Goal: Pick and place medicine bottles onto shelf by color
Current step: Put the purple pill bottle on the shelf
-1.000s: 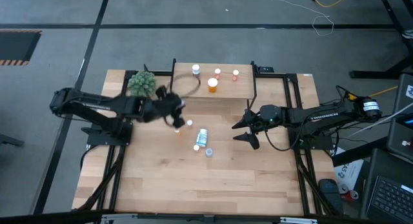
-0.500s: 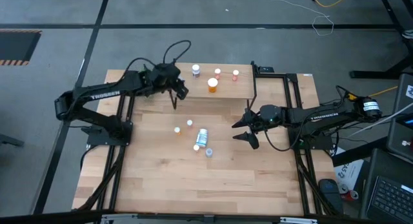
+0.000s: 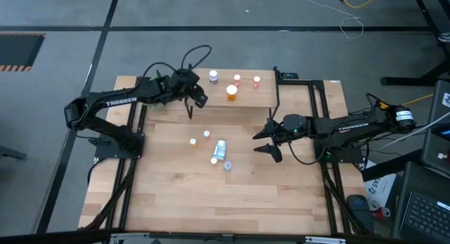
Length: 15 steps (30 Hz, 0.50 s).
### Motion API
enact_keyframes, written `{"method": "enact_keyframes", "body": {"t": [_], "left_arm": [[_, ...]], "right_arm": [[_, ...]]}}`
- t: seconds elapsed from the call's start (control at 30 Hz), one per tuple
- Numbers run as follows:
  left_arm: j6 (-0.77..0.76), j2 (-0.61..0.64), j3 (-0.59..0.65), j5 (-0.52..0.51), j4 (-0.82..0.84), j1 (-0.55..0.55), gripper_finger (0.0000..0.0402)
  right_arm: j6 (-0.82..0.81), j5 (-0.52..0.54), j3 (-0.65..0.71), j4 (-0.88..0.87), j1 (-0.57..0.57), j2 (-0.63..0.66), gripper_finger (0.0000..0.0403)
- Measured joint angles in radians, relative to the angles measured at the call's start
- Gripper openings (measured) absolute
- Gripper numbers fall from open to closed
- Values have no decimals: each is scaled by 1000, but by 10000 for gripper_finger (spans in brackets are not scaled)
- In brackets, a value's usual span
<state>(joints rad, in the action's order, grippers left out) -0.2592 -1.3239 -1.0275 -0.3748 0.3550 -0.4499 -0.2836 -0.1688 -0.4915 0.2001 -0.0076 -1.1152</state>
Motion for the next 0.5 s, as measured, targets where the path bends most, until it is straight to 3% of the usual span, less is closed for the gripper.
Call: {"method": "enact_keyframes", "body": {"t": [0.5], "left_arm": [[54, 0, 0, 7, 24, 20, 114]], "right_arm": [[2, 0, 0, -2, 0, 0, 273]]}}
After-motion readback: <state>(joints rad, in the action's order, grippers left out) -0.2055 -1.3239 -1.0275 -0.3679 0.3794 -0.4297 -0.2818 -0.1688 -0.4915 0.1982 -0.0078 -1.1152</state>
